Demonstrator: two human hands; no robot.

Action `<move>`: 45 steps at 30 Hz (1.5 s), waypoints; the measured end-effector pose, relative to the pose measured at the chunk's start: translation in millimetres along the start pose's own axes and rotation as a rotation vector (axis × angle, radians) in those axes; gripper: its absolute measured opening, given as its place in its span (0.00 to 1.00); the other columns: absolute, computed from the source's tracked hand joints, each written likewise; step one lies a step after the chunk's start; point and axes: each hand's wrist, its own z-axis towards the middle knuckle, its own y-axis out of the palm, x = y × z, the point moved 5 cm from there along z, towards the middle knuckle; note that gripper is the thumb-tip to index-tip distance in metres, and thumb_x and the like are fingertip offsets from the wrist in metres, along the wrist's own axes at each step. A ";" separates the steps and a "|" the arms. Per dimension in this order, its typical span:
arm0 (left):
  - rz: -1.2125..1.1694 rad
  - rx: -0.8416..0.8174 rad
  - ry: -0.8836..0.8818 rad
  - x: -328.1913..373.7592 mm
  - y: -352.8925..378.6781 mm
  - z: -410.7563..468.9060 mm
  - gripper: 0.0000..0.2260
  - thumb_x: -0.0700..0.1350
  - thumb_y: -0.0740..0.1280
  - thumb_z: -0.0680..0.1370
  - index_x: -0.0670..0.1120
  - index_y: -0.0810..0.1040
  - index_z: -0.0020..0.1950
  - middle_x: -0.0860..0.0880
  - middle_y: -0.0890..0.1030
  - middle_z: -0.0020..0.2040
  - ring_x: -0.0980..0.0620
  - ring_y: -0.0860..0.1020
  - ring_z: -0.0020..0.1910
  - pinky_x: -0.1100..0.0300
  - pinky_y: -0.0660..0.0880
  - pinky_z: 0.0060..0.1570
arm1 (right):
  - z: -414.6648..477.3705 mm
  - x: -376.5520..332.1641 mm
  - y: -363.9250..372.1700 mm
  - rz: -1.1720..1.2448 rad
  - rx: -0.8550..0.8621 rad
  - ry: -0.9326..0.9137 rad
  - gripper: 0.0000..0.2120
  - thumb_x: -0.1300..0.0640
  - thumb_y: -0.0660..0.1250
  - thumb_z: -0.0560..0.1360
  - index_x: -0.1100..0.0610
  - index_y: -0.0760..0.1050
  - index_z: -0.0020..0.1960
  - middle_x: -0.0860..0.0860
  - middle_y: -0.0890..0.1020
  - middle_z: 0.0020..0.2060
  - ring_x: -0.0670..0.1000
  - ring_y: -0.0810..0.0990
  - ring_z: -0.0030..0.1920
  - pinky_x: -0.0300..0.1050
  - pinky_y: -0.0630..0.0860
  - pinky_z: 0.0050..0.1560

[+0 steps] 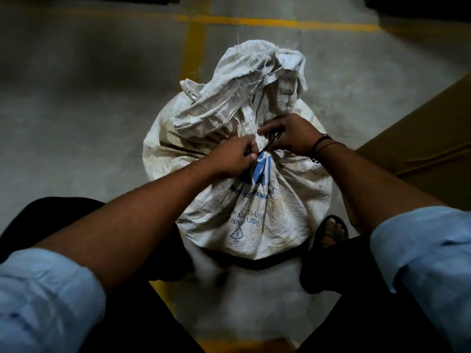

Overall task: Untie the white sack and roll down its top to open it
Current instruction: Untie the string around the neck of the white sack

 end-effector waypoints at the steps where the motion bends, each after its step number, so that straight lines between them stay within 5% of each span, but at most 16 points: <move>1: 0.011 -0.015 0.000 0.1 -0.5 0.7 0.03 0.45 0.67 0.79 0.48 0.76 0.51 0.49 0.80 0.48 0.49 0.78 0.47 0.59 0.69 0.45 | 0.6 0.3 -0.1 -0.002 0.005 0.004 0.22 0.67 0.78 0.65 0.58 0.82 0.58 0.52 0.83 0.55 0.48 0.81 0.53 0.20 0.69 0.44; 7: -0.183 0.122 -0.090 -5.0 -3.3 0.6 0.03 0.46 0.67 0.80 0.50 0.80 0.48 0.53 0.82 0.43 0.55 0.78 0.41 0.60 0.70 0.41 | 1.0 0.7 0.5 0.028 0.024 0.021 0.23 0.68 0.76 0.65 0.56 0.82 0.58 0.50 0.82 0.57 0.47 0.80 0.56 0.32 0.71 0.54; 10: -0.246 0.119 -0.115 -3.3 -3.5 -0.3 0.03 0.45 0.71 0.78 0.48 0.83 0.46 0.53 0.83 0.39 0.60 0.78 0.34 0.62 0.73 0.37 | 0.3 0.5 0.3 0.035 0.020 0.020 0.23 0.68 0.76 0.65 0.56 0.82 0.59 0.50 0.83 0.57 0.46 0.81 0.55 0.30 0.71 0.53; 19: -0.101 0.091 -0.135 1.6 -7.7 2.8 0.03 0.44 0.70 0.77 0.48 0.82 0.44 0.52 0.82 0.40 0.55 0.78 0.40 0.61 0.71 0.40 | 1.6 1.6 -0.3 0.002 0.021 0.000 0.22 0.68 0.76 0.66 0.58 0.81 0.59 0.51 0.82 0.58 0.43 0.78 0.55 0.17 0.67 0.47; 31: -0.200 0.079 -0.127 -9.0 -11.0 4.8 0.06 0.45 0.74 0.76 0.43 0.85 0.45 0.49 0.85 0.41 0.57 0.79 0.37 0.61 0.73 0.41 | 0.6 0.5 -0.7 0.044 0.022 0.005 0.22 0.68 0.76 0.66 0.58 0.81 0.59 0.51 0.82 0.58 0.45 0.79 0.56 0.32 0.71 0.56; 37: -0.193 0.032 -0.183 -13.4 -16.7 9.2 0.05 0.44 0.72 0.74 0.44 0.84 0.41 0.50 0.84 0.39 0.55 0.79 0.37 0.58 0.74 0.44 | 1.4 1.3 1.0 0.042 0.021 -0.007 0.22 0.68 0.76 0.67 0.60 0.81 0.60 0.52 0.82 0.58 0.45 0.79 0.54 0.21 0.70 0.49; 41: -0.200 0.114 -0.166 -13.8 -11.5 7.6 0.14 0.52 0.74 0.75 0.43 0.83 0.38 0.47 0.84 0.35 0.57 0.75 0.31 0.61 0.69 0.34 | 1.4 2.4 0.6 0.068 0.031 -0.001 0.22 0.70 0.76 0.66 0.59 0.81 0.60 0.53 0.83 0.57 0.44 0.80 0.53 0.23 0.71 0.50; 45: -0.167 0.053 -0.133 -13.7 -13.4 9.4 0.13 0.52 0.73 0.76 0.42 0.83 0.42 0.49 0.82 0.36 0.58 0.75 0.32 0.60 0.69 0.37 | 0.5 1.0 -0.2 0.056 0.034 0.002 0.22 0.69 0.76 0.66 0.59 0.81 0.60 0.52 0.82 0.58 0.45 0.80 0.55 0.24 0.71 0.51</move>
